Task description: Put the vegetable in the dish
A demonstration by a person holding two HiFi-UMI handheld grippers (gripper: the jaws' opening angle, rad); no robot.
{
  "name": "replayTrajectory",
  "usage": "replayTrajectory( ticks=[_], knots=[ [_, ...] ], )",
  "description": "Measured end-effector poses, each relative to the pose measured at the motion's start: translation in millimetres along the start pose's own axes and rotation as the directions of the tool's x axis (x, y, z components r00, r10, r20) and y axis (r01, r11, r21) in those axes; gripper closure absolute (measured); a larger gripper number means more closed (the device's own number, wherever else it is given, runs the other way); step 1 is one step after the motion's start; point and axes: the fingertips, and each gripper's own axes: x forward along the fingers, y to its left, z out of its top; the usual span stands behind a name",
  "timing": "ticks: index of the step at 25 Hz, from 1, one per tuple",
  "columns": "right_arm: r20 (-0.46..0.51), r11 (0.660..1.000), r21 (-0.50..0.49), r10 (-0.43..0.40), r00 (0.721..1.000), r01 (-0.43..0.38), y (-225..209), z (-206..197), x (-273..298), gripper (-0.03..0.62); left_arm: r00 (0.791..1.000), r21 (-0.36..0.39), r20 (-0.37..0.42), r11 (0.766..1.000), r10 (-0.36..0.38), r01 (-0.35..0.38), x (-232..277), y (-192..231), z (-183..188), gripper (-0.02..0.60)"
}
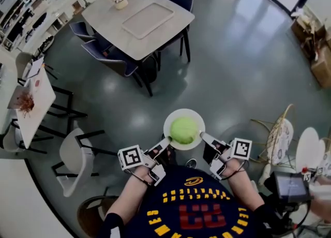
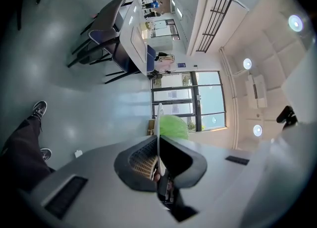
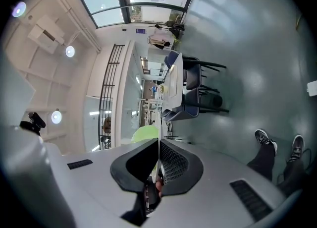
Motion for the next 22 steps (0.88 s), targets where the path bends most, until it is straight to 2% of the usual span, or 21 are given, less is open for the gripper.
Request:
replayTrajectory(
  ticks=[5, 12, 18, 22],
  knots=[
    [0.046, 0.999, -0.029, -0.024, 0.999, 0.025, 7.9, 41.3, 47.9, 0.579, 0.998, 0.024, -0.051, 0.999, -0.038, 0.039, 26.4, -7.1, 65.0, 0.569],
    [0.084, 0.998, -0.054, -0.025, 0.996, 0.029, 30.7, 66.0, 109.2, 0.579, 0.991, 0.025, -0.097, 0.995, -0.094, 0.096, 33.6, -18.3, 135.8, 0.569],
    [0.061, 0.995, -0.082, -0.058, 0.996, 0.063, 37.2, 74.3, 150.7, 0.579, 0.99, 0.001, -0.062, 0.992, -0.124, 0.124, 27.0, -11.5, 176.8, 0.569],
    [0.044, 0.993, -0.084, -0.077, 0.996, 0.081, 35.6, 78.4, 167.7, 0.579, 0.993, -0.002, -0.045, 0.994, -0.107, 0.107, 24.3, -1.9, 191.7, 0.569]
  ],
)
